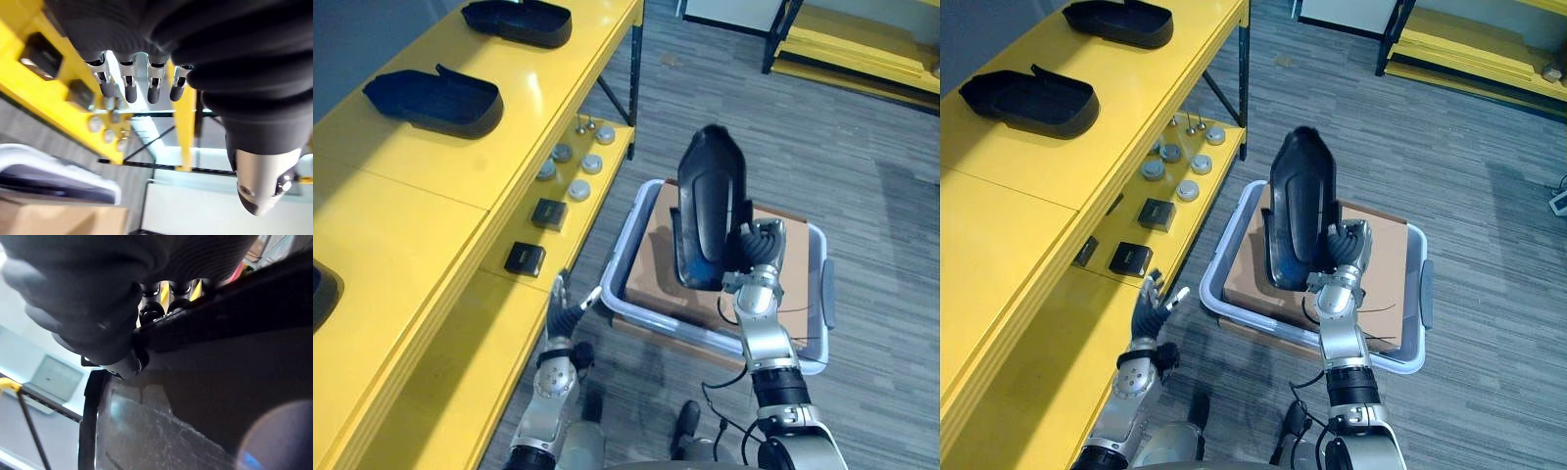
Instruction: Walk over and take plastic housings, then place them on the shelf
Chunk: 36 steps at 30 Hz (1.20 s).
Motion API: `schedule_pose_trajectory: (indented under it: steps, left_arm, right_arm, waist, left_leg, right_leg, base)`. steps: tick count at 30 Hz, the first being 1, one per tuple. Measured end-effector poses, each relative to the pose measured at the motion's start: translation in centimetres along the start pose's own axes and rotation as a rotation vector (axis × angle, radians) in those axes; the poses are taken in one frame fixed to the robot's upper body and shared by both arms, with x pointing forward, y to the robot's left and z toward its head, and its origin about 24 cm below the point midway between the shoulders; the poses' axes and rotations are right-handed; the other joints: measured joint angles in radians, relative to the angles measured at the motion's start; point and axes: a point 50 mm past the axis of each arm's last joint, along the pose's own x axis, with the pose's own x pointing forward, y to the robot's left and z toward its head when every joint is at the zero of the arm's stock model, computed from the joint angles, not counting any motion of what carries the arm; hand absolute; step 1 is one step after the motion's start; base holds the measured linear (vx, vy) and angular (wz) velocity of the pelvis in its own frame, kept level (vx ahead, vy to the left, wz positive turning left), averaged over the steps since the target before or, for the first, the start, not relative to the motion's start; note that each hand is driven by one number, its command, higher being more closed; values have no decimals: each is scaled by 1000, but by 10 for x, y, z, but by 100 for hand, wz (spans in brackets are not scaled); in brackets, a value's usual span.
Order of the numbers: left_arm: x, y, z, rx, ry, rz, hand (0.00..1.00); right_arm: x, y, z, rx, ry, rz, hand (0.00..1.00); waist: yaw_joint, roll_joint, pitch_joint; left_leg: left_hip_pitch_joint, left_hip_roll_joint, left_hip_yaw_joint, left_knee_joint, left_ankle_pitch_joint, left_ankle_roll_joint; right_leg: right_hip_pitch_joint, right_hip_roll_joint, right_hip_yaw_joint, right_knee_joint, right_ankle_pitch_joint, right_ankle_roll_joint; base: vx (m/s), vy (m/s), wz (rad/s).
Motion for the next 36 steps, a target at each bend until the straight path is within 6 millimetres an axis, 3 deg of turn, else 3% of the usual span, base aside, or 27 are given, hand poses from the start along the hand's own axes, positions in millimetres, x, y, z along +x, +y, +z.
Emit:
schedule_pose_trajectory:
  steps: [2,7,16,17,20,26,27,36]
  left_arm:
    - [5,-7,14,2,-74,-3,0]
    - [6,-20,21,7,-112,-32,0]
    - [12,-23,27,59,-151,-52,0]
    - [15,-26,31,64,-170,-56,100]
    - [22,-29,39,85,-222,-61,100]
    - [24,-23,37,122,-217,-52,100]
    - [24,-22,36,125,-217,-52,100]
    - [24,-16,27,168,-172,-56,100]
  right_arm:
    - [-4,6,15,45,-63,23,100]
    - [-18,22,51,173,-203,100,100]
    - [-38,40,82,430,-270,293,100]
    - [-39,40,83,470,-264,306,100]
    - [-43,44,86,555,-250,360,100]
    - [-53,51,87,601,-232,460,100]
    - [-53,51,86,603,-228,465,0]
    - [-60,49,73,603,-209,539,0]
  waist:
    - [-1,1,-6]
    - [-23,0,-31]
    - [-50,0,-78]
    - [-51,0,-78]
    - [-57,2,-80]
    - [-65,0,-84]
    - [-65,0,-85]
    - [-79,8,-114]
  left_leg:
    - [23,0,3,-10,0,0]
    - [45,0,19,-17,0,0]
    - [72,4,65,-47,2,3]
    - [75,4,69,-48,2,3]
    - [80,4,78,-51,2,3]
    - [91,6,92,-67,2,3]
    - [93,6,95,-69,2,3]
    - [99,7,101,-76,2,4]
  right_leg:
    - [16,0,2,-3,0,0]
    - [25,-1,19,-3,0,0]
    - [10,0,67,-3,-2,-2]
    - [10,0,73,-3,-1,-2]
    - [9,0,77,-3,0,0]
    - [5,1,98,-3,0,0]
    - [5,1,100,-3,0,0]
    - [3,2,104,-3,0,0]
  base:
    - [23,3,-6]
    - [-11,5,-10]
    - [-33,2,-16]
    - [-6,6,-12]
    - [0,0,-9]
    - [1,-2,-6]
    - [-9,-1,-8]
    - [-3,-1,-1]
